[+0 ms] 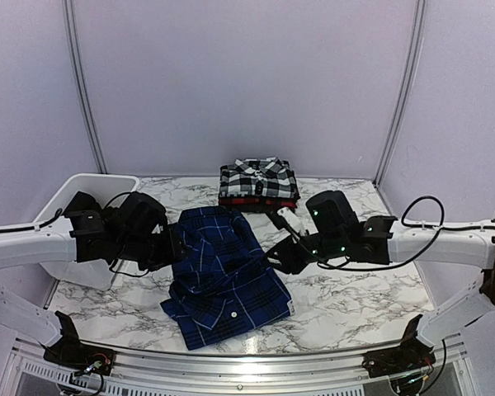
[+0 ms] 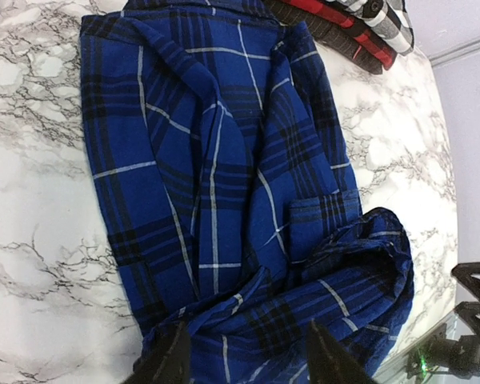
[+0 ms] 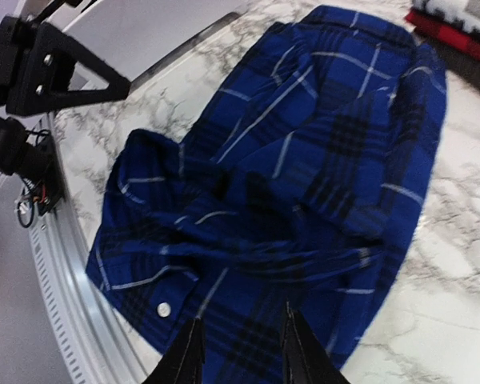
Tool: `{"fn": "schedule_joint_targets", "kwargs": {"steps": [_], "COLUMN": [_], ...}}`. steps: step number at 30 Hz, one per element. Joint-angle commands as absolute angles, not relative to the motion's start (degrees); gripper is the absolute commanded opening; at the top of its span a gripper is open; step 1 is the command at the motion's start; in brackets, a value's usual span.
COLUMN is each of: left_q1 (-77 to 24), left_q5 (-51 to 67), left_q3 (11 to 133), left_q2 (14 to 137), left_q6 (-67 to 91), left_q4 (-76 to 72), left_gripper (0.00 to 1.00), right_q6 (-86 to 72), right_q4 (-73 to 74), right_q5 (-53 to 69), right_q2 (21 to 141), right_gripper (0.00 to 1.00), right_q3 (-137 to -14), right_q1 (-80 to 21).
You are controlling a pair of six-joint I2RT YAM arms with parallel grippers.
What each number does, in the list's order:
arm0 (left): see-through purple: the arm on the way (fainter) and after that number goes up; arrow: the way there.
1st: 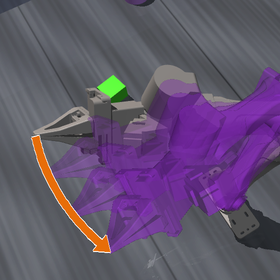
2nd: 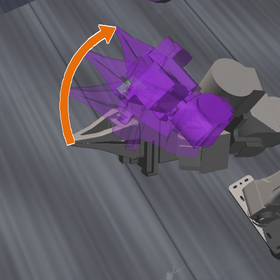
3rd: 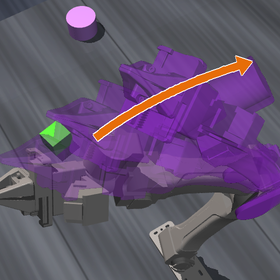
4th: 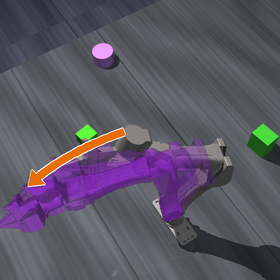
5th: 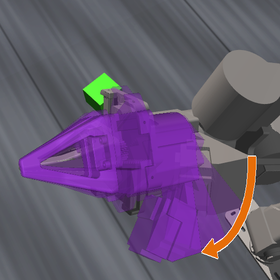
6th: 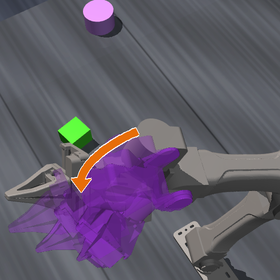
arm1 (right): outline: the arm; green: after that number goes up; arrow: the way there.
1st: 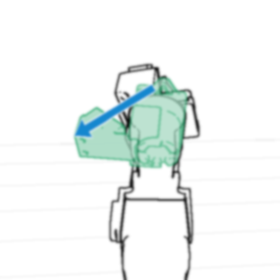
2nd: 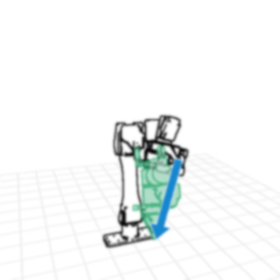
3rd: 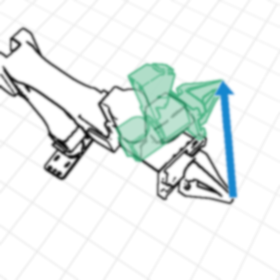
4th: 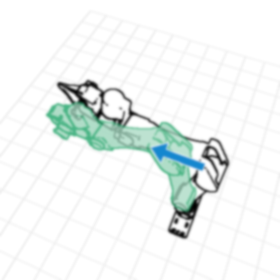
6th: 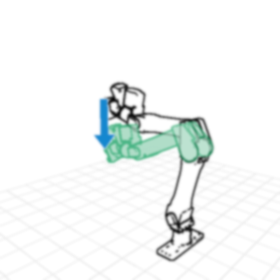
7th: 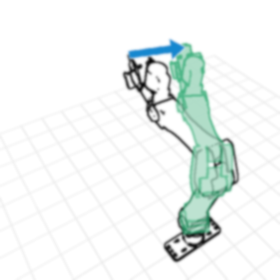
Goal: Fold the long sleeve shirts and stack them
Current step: Fold the rectangle-folded shirt at the center of the board.
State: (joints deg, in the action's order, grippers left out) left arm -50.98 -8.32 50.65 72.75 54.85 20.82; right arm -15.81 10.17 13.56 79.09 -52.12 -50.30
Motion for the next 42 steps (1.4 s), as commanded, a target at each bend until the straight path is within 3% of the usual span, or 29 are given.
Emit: {"fn": "schedule_joint_targets", "kwargs": {"steps": [1, 5, 12, 19, 23, 31, 38, 42], "left_q1": [-51.1, -53.61, -61.07, -64.25, -64.0, -60.06, -52.96, -51.15], "left_q5": [-3.92, -1.92, -0.18, 1.29, 0.81, -3.29, -7.02, -5.98], "left_q3": [48.45, 44.11, 38.28, 39.46, 42.73, 46.23, 47.25, 52.69], "left_q2": [67.9, 62.71, 59.88, 69.34, 75.72, 83.23, 87.94, 94.75], "left_q6": [54.76, 56.01, 59.87, 58.35, 56.17, 55.98, 53.33, 49.04], "left_q4": [27.45, 31.83, 32.41, 24.36, 19.65, 13.61, 10.33, 9.0], "left_gripper": [0.4, 0.26, 0.14, 0.12, 0.18, 0.34, 0.34, 0.33], "right_q6": [-12.66, -12.64, -13.2, -19.58, -20.85, -19.54, -18.63, -18.79], "right_q4": [7.71, 5.08, 1.98, 1.68, 2.53, 6.1, 8.16, 8.81], "right_q5": [19.18, 23.01, 25.4, 23.03, 20.95, 18.16, 12.92, 10.18], "right_q2": [79.32, 84.03, 92.28, 102.65, 107.04, 109.07, 101.84, 97.33], "right_gripper": [0.26, 0.15, 0.11, 0.13, 0.14, 0.26, 0.48, 0.54], "right_q3": [-49.65, -50.35, -55.03, -63.52, -67.76, -72.09, -67.82, -63.82], "right_q1": [-54.86, -56.76, -57.7, -52.05, -49.16, -47.57, -47.64, -47.57]}}
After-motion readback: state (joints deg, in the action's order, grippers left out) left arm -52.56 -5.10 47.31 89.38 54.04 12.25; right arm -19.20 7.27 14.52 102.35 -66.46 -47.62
